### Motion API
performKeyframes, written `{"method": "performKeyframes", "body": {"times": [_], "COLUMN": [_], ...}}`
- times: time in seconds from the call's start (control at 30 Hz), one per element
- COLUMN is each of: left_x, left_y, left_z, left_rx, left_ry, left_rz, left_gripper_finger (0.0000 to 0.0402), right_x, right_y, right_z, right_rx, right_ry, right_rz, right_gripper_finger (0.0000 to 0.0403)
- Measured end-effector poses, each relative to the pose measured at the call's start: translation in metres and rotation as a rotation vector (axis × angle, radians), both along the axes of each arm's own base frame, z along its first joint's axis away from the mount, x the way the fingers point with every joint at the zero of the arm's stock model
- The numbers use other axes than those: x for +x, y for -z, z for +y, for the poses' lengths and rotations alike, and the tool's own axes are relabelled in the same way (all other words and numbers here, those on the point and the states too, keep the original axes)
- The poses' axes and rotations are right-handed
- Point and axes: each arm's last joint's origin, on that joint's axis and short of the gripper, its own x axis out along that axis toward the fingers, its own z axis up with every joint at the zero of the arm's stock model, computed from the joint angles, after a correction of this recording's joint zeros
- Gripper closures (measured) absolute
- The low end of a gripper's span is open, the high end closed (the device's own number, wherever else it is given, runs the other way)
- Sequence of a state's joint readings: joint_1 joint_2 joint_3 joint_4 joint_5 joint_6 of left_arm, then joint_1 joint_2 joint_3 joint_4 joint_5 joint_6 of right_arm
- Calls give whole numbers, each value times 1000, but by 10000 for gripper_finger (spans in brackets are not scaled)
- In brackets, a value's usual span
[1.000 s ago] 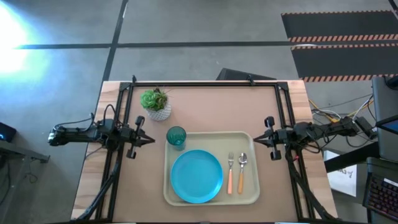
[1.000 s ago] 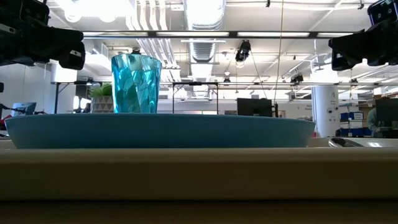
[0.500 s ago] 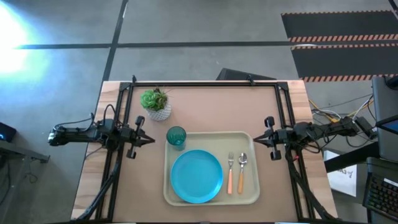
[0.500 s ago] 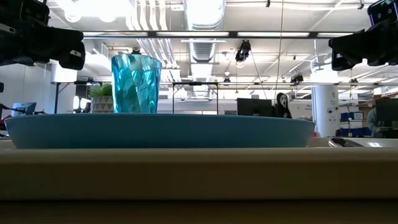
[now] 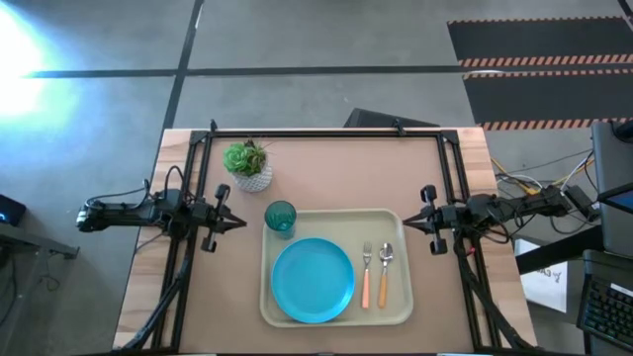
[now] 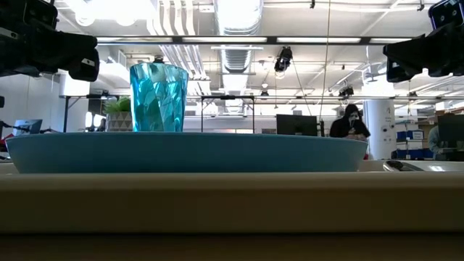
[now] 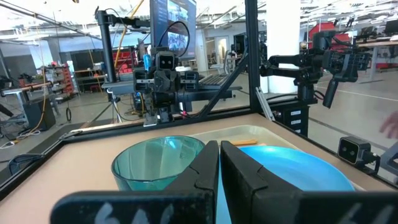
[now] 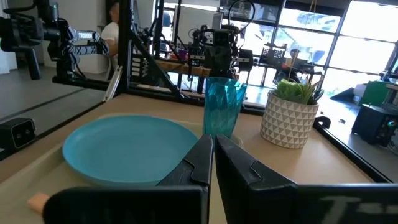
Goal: Pick and place plate/cup/fork/spoon on tray
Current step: Return to Home Position
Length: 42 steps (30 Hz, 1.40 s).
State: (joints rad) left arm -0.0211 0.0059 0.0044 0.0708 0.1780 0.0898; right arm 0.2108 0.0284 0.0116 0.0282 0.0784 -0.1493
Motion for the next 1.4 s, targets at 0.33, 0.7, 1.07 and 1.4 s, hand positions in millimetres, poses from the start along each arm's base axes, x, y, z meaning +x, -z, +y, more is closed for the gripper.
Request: {"method": "performKeyframes", "body": {"times": [0.33,0.7,1.07,1.4], "left_x": [0,0,0,0], "left_y": [0,0,0,0], "left_z": [0,0,0,0], "left_rx": [0,0,0,0], "left_ry": [0,0,0,0], "left_rz": [0,0,0,0], "left_gripper_finger": [402,402,402,402], "right_x": [0,0,-2,-16], "right_y": [0,0,-1,-4], "right_z": [0,0,9,23], "right_rx": [0,0,-98,53], "right_ry": [0,0,-320,-1004], "right_rz": [0,0,-44,8], "right_gripper_finger": [394,394,394,394]}}
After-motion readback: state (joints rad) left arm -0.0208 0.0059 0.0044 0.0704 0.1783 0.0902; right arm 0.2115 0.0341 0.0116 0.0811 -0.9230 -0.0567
